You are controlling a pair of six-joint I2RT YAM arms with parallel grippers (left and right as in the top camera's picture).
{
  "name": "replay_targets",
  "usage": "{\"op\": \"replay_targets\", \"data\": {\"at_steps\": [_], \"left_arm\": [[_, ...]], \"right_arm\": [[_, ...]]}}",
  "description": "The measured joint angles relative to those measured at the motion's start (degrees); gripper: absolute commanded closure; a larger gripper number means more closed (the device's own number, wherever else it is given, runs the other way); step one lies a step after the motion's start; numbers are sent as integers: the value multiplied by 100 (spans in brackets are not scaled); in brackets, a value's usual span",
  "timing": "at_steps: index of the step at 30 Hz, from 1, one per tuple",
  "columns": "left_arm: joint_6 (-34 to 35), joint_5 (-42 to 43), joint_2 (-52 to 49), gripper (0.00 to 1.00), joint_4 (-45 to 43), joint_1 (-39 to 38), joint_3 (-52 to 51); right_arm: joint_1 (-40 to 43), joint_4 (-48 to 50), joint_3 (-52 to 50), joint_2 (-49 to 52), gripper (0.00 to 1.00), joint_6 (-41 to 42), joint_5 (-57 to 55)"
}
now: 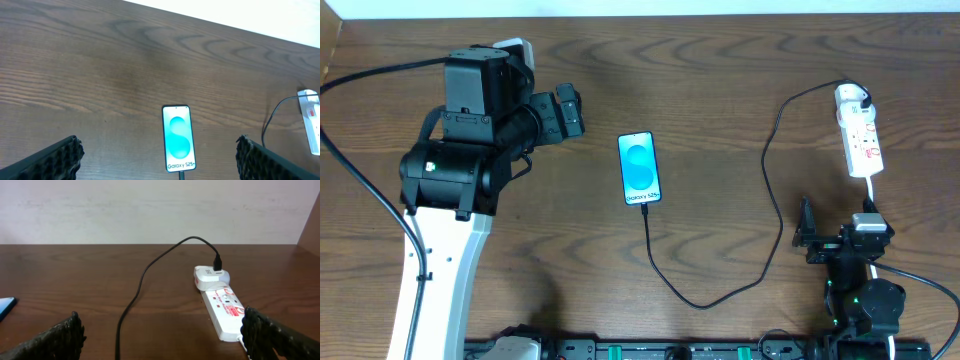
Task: Plug charger to phone and switch on socket
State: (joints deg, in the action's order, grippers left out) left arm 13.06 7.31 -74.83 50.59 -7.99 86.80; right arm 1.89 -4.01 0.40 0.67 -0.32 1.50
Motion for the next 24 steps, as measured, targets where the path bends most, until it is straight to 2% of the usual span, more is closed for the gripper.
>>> {"op": "replay_targets", "data": {"at_steps": [5, 8, 13, 17, 24], "left_arm": [[-2, -306, 39, 1, 70, 0, -22], [-7, -457, 450, 1, -203, 11, -407], [-37, -619, 1799, 1, -1727, 293, -1910], [-50, -643, 3152, 1, -3115, 577, -3622], [-334, -660, 5305, 1, -4964, 678, -6216]], "right_arm": [[0, 0, -2, 0, 1, 0, 0], [0, 2, 0, 0, 1, 0, -2], [0, 2, 0, 2, 1, -2, -7], [0, -4, 0, 2, 1, -17, -4], [0, -4, 0, 2, 1, -17, -7]]}}
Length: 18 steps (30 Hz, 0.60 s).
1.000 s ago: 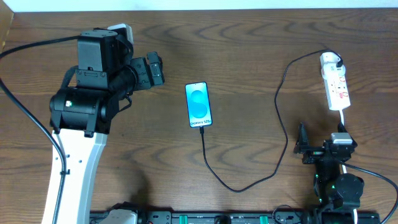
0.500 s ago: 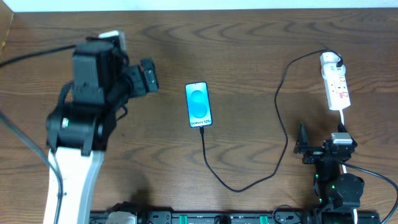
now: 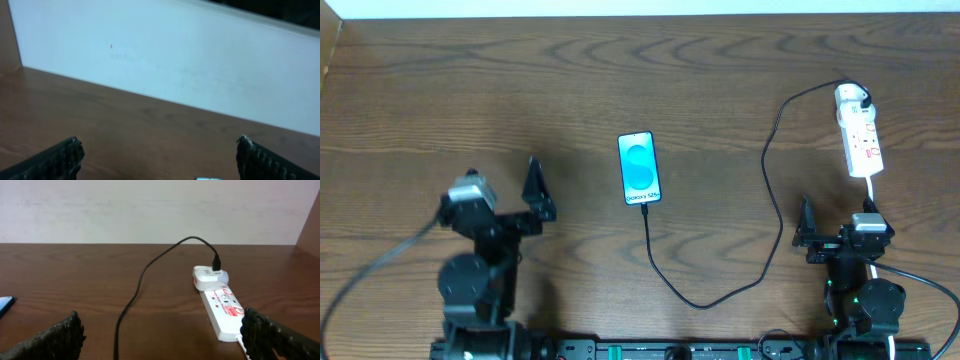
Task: Plug charger to phone and switch on socket
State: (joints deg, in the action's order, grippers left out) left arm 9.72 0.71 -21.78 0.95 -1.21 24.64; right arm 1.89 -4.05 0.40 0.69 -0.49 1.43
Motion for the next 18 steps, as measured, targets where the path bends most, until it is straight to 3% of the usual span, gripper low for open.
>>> {"op": "replay_targets", "data": {"at_steps": [8, 18], "left_arm": [[-120, -282, 1572, 1, -809, 0, -1919], [-122, -516, 2111, 1, -455, 0, -2406]], "right_arm": [[0, 2, 0, 0, 1, 0, 0], [0, 2, 0, -2, 1, 0, 0]]}}
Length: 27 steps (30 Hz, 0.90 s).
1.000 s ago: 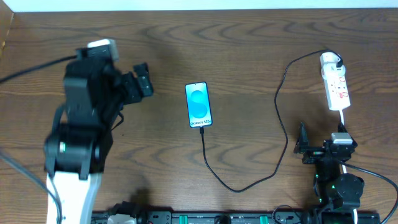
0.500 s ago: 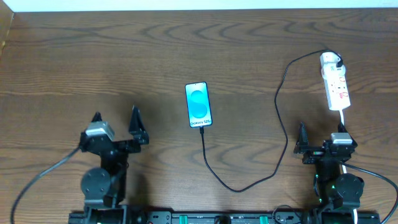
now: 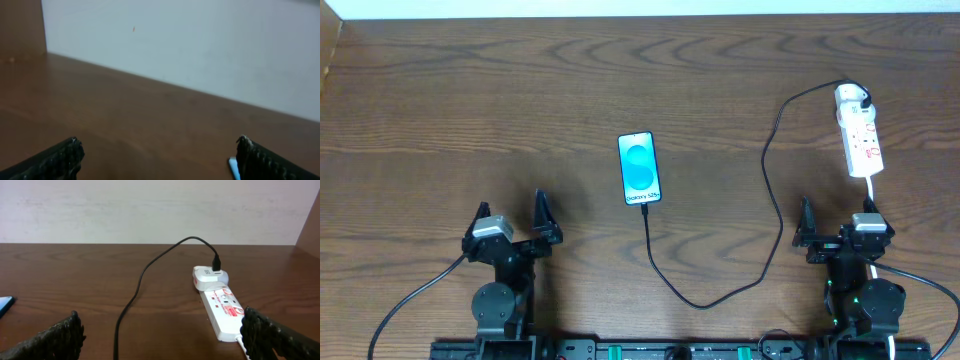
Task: Plug charger to phone and switch on socket
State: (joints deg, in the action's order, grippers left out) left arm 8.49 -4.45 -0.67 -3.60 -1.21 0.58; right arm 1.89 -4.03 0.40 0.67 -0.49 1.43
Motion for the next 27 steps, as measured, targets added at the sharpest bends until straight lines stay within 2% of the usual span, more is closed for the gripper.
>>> {"op": "replay_targets", "data": {"at_steps": [5, 27], "left_arm": [[-2, 7, 9, 1, 426, 0, 20], [-85, 22, 9, 1, 468, 0, 42]], "right_arm": [[0, 0, 0, 0, 1, 0, 0], [0, 0, 0, 0, 1, 0, 0]]}}
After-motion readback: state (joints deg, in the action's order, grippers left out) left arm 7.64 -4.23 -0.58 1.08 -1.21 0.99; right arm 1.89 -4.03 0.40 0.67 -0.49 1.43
